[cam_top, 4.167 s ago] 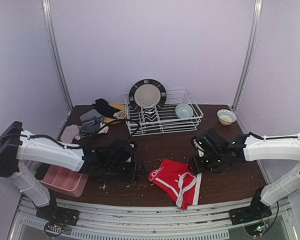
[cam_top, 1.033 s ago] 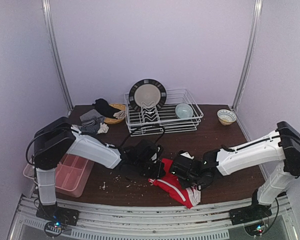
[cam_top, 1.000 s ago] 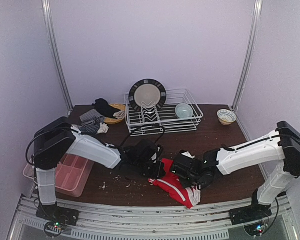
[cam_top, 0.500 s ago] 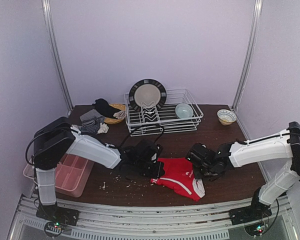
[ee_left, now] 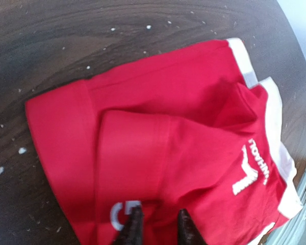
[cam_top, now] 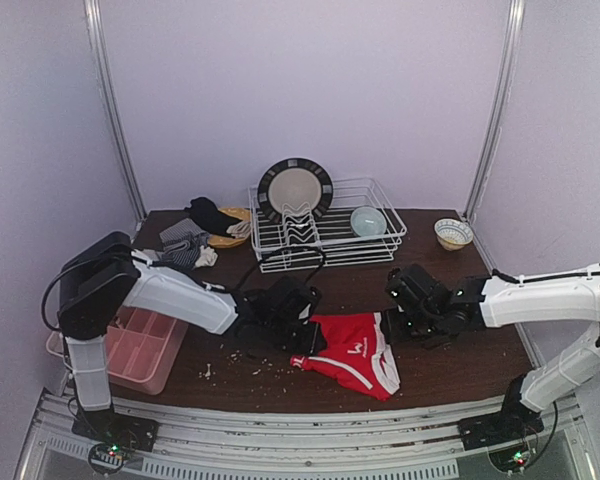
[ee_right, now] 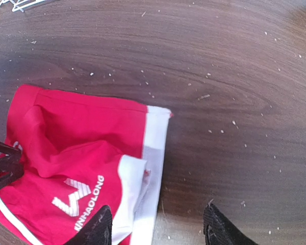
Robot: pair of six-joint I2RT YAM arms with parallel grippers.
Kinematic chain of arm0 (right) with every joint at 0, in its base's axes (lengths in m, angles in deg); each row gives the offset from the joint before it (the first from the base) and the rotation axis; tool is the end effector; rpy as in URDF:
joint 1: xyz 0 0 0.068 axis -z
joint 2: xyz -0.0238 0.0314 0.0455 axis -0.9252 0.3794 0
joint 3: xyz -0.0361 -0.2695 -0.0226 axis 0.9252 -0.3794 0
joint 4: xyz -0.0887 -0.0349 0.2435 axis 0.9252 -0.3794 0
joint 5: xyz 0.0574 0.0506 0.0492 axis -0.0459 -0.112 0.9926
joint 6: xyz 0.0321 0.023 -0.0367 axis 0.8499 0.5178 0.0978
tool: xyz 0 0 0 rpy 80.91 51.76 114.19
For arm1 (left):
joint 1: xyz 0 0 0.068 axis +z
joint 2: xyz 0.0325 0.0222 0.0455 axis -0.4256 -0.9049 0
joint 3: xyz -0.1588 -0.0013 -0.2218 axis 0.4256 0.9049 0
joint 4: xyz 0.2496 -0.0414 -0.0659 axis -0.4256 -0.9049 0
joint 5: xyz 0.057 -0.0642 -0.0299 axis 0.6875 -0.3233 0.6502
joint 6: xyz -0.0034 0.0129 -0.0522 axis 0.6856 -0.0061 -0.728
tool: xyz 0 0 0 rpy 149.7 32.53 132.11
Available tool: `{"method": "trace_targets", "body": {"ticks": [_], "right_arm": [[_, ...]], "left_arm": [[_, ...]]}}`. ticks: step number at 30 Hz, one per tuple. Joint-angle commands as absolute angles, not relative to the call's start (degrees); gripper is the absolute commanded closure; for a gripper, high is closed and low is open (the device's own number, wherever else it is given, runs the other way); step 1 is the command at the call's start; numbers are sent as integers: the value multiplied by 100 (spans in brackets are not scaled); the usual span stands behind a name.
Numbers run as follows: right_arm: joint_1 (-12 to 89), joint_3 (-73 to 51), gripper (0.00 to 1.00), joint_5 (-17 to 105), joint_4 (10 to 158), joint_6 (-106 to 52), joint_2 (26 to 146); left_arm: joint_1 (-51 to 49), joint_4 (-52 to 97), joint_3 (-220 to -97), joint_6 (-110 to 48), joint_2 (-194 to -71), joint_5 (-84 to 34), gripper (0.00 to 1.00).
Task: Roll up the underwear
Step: Smooth out the underwear at the center of the board, then move the underwear to the center of the board.
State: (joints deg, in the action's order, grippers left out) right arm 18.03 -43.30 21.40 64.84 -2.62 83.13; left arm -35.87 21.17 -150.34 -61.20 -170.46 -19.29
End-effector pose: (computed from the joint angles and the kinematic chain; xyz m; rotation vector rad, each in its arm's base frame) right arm 0.1777 0.1954 0.1920 -0.3001 2.4814 0.2701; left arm 0.1937 -0.3535 0.1284 0.4684 2.5622 -0.8091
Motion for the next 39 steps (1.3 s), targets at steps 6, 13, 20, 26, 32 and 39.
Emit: {"method": "trace_targets", "body": {"ticks": [6,13,20,26,32,39], "right_arm": [[2149,-3822,43,2742,7356,-855,9196],[2185,-3091,59,3059,7490,-817,10315],[2194,-3013,76,2657,6993,-687,10805],[2099,-4720,79,2796,7471,223,9680],[889,-5498,71,2353,7288,1643,8559],[-7,-5191,49,1536,6377,2198,7575]], "left_arm": [[-3536,1090,-14862,-6037,-16415,-1608,46],[-3669,904,-14671,-6067,-15907,-1387,38],[-3773,806,-14307,-6165,-15386,-1184,37],[-3787,1368,-13853,-6205,-15161,-1362,39],[-3967,1145,-14288,-6221,-15321,-1693,42],[-4342,984,-14393,-6476,-15426,-1694,46]]}}
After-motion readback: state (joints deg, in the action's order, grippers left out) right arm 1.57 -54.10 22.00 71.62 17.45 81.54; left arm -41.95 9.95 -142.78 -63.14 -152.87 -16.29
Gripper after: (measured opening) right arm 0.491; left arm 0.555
